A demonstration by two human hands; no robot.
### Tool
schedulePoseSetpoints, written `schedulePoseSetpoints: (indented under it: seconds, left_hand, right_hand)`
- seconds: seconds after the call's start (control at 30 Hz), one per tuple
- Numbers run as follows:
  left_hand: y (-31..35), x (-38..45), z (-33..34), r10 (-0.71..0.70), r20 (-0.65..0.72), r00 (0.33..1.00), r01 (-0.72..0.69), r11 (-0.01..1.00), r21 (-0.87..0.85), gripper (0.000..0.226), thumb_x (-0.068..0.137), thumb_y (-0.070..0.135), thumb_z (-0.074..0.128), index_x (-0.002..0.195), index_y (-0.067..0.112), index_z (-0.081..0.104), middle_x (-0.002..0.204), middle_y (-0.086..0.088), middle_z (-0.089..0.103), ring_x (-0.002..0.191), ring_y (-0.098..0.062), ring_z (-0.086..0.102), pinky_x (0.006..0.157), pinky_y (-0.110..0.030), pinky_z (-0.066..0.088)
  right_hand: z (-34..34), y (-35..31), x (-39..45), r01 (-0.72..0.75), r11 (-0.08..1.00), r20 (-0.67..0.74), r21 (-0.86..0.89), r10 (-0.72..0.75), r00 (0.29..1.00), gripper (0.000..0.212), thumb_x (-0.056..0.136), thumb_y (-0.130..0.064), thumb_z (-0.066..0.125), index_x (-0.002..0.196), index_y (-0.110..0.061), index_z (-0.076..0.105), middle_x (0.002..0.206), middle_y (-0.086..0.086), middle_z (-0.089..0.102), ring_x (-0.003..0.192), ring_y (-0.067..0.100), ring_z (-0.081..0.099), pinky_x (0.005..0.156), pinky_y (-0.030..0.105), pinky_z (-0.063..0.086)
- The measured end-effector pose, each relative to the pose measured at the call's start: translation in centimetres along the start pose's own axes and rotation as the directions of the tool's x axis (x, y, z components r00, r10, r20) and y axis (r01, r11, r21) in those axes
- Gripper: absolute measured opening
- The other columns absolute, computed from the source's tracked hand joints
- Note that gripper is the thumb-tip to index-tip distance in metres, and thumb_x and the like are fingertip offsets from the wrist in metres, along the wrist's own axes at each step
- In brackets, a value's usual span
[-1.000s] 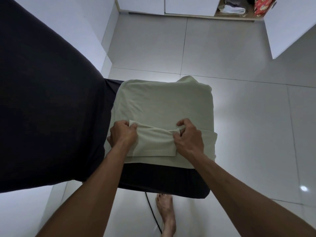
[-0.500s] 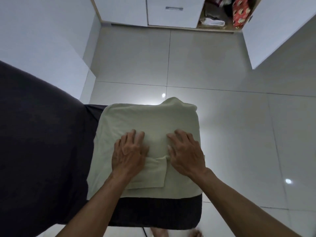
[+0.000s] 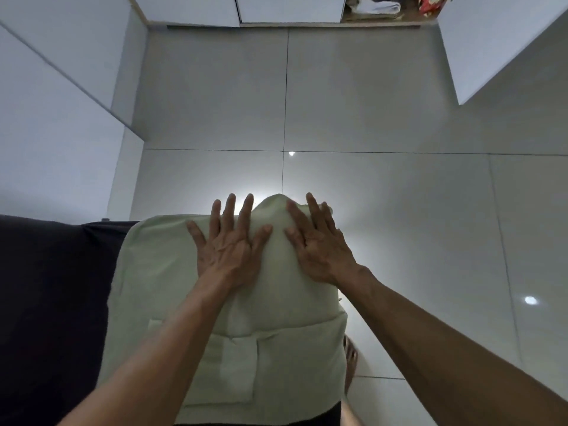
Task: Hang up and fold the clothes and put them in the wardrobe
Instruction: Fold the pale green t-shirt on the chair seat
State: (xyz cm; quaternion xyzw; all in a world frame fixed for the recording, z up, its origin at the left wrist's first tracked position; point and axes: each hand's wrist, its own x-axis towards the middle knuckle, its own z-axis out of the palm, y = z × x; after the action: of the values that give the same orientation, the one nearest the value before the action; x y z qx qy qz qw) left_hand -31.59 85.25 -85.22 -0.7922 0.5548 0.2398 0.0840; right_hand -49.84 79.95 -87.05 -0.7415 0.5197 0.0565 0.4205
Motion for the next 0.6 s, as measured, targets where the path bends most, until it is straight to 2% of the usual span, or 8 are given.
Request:
schedulePoseSetpoints:
  seconds: [0.13, 0.23, 0.3, 0.33, 0.37, 0.43, 0.5, 0.6]
  left_hand:
    - [1.7, 3.8, -1.9, -0.011, 0.051, 0.999, 0.012, 1.000, -0.023, 0.083, 0.089, 0.077, 0.005, 0.158, 0.032, 0.011, 0.164, 0.003, 0.023, 0.152, -0.018, 0.016, 0.120, -0.060, -0.006]
    - [3.6, 7.4, -3.4, 0.018, 0.255, 0.967, 0.011, 0.994, -0.112, 0.079, 0.090, 0.077, 0.010, 0.150, 0.032, 0.036, 0.152, 0.002, 0.045, 0.145, -0.020, 0.034, 0.120, -0.058, 0.001]
    - [5.2, 9.2, -4.2, 0.091, 0.409, 0.908, -0.015, 0.983, -0.185, 0.067, 0.094, 0.074, 0.021, 0.125, 0.030, 0.062, 0.128, 0.003, 0.063, 0.126, -0.022, 0.051, 0.117, -0.054, 0.020]
    - [5.7, 9.6, -4.5, 0.137, 0.424, 0.895, -0.033, 0.969, -0.244, 0.058, 0.094, 0.072, 0.032, 0.105, 0.028, 0.069, 0.107, 0.004, 0.068, 0.108, -0.021, 0.058, 0.107, -0.046, 0.036]
    - [6.0, 9.9, -4.9, 0.175, 0.393, 0.903, -0.053, 0.951, -0.304, 0.050, 0.093, 0.068, 0.043, 0.086, 0.026, 0.069, 0.087, 0.005, 0.066, 0.089, -0.018, 0.060, 0.089, -0.038, 0.046]
    - [5.9, 10.3, -5.3, 0.206, 0.291, 0.934, -0.072, 0.908, -0.413, 0.043, 0.090, 0.057, 0.061, 0.065, 0.022, 0.060, 0.062, 0.009, 0.056, 0.061, -0.012, 0.053, 0.064, -0.030, 0.044]
    - [5.6, 10.1, -5.9, 0.242, 0.200, 0.949, -0.136, 0.891, -0.433, 0.043, 0.087, 0.052, 0.068, 0.058, 0.023, 0.054, 0.052, 0.012, 0.049, 0.050, -0.010, 0.046, 0.056, -0.028, 0.039]
    - [5.4, 9.0, -7.2, 0.324, 0.177, 0.930, -0.261, 0.916, -0.305, 0.038, 0.078, 0.056, 0.075, 0.065, 0.024, 0.057, 0.061, 0.007, 0.055, 0.057, -0.013, 0.051, 0.055, -0.028, 0.038]
  right_hand:
    - [-3.4, 1.7, 4.8, -0.017, 0.989, 0.031, 0.147, 0.012, 0.999, 0.068, 0.100, -0.062, 0.033, 0.158, -0.042, 0.003, 0.169, -0.007, 0.004, 0.155, 0.018, -0.008, 0.123, 0.054, 0.011]
    - [-6.1, 2.7, 7.9, -0.099, 0.961, 0.204, 0.258, 0.046, 0.978, 0.064, 0.097, -0.060, 0.049, 0.151, -0.028, 0.037, 0.151, 0.003, 0.046, 0.143, 0.025, 0.037, 0.115, 0.043, 0.034]
    - [-7.6, 3.5, 9.0, -0.083, 0.968, 0.293, 0.237, 0.010, 0.956, 0.046, 0.097, -0.052, 0.056, 0.130, -0.021, 0.061, 0.136, 0.004, 0.058, 0.125, 0.022, 0.054, 0.104, 0.038, 0.044]
    - [-8.2, 3.9, 9.3, -0.051, 0.969, 0.288, 0.244, -0.022, 0.957, 0.036, 0.097, -0.047, 0.058, 0.116, -0.017, 0.068, 0.126, 0.004, 0.063, 0.116, 0.021, 0.059, 0.097, 0.036, 0.047]
    - [-8.6, 4.3, 9.3, -0.017, 0.962, 0.259, 0.273, -0.056, 0.964, 0.031, 0.098, -0.042, 0.060, 0.103, -0.014, 0.071, 0.113, 0.004, 0.067, 0.104, 0.019, 0.061, 0.089, 0.034, 0.048]
    - [-9.4, 5.1, 9.2, 0.022, 0.931, 0.182, 0.363, -0.095, 0.979, 0.037, 0.099, -0.039, 0.060, 0.086, -0.005, 0.069, 0.087, 0.003, 0.063, 0.081, 0.016, 0.056, 0.076, 0.034, 0.044]
    - [-10.2, 5.7, 8.4, 0.035, 0.923, 0.192, 0.383, -0.116, 0.974, 0.042, 0.095, -0.046, 0.063, 0.087, -0.005, 0.067, 0.083, 0.000, 0.061, 0.075, 0.015, 0.054, 0.072, 0.031, 0.044]
    - [-11.1, 6.6, 6.6, 0.083, 0.981, 0.322, 0.174, -0.136, 0.937, 0.027, 0.084, -0.041, 0.078, 0.097, -0.019, 0.069, 0.091, -0.006, 0.067, 0.082, 0.011, 0.062, 0.067, 0.021, 0.047]
